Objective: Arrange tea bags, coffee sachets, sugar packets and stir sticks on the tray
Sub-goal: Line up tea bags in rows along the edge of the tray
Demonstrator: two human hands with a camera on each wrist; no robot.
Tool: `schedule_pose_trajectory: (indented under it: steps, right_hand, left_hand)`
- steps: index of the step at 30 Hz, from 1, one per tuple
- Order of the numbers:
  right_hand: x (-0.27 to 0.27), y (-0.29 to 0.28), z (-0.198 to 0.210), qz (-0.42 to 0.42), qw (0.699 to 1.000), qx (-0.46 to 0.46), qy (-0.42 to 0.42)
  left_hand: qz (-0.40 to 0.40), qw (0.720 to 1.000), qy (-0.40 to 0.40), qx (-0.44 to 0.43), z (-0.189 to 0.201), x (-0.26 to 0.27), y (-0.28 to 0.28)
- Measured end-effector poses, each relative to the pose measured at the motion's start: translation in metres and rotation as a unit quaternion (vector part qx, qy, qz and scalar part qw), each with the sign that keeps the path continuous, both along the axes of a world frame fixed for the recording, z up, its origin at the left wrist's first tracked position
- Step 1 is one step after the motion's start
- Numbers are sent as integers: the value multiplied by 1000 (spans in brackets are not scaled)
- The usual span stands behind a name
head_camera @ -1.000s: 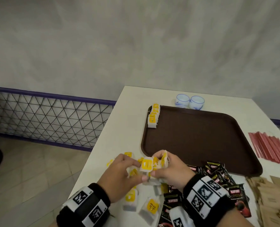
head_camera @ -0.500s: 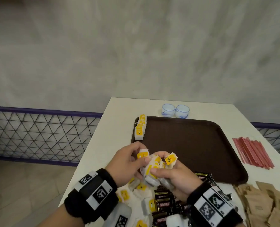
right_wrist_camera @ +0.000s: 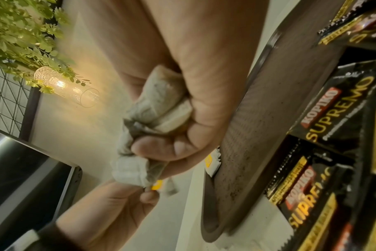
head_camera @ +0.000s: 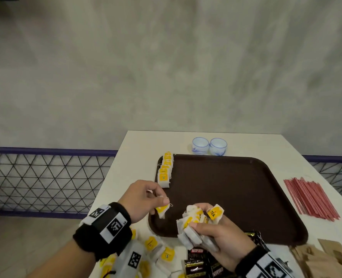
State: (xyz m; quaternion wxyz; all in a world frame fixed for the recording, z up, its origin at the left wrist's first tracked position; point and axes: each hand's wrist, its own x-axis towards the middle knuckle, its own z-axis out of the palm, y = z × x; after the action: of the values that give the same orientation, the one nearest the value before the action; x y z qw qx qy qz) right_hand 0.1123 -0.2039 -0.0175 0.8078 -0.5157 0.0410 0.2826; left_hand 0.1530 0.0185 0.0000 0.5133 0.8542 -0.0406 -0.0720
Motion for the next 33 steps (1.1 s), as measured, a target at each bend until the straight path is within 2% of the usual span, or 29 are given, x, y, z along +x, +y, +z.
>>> schedule_pose_trajectory:
  steps: [6, 12, 16, 19, 24, 28, 31, 33]
  right_hand:
    - [6, -5, 0, 4, 1000, -8, 4]
    - [13, -7, -3, 4, 1000, 19, 7]
    - [14, -9, -3, 6, 1000, 15, -2]
    - [15, -12, -3, 7, 1000, 1, -10]
    - [17, -17, -6, 0, 1000, -19, -18]
    - [17, -18, -10, -4, 1000, -24, -16]
    - [17, -17, -10, -8, 1000, -20, -10]
    - [17, -16, -7, -13, 1000, -16, -15]
  left_hand:
    - [15, 997, 24, 69, -19, 35, 4]
    - [6, 991, -15, 134, -34, 67, -4]
    - [29, 993, 6, 114, -49, 89, -5]
    - [49, 990, -9, 129, -56, 104, -3]
    - [71, 982, -18, 176, -57, 121, -2]
    - [68, 981, -22, 178, -61, 129, 1]
    - [83, 977, -24, 196, -53, 127, 1]
    - [81, 974, -54, 205, -37, 116, -1]
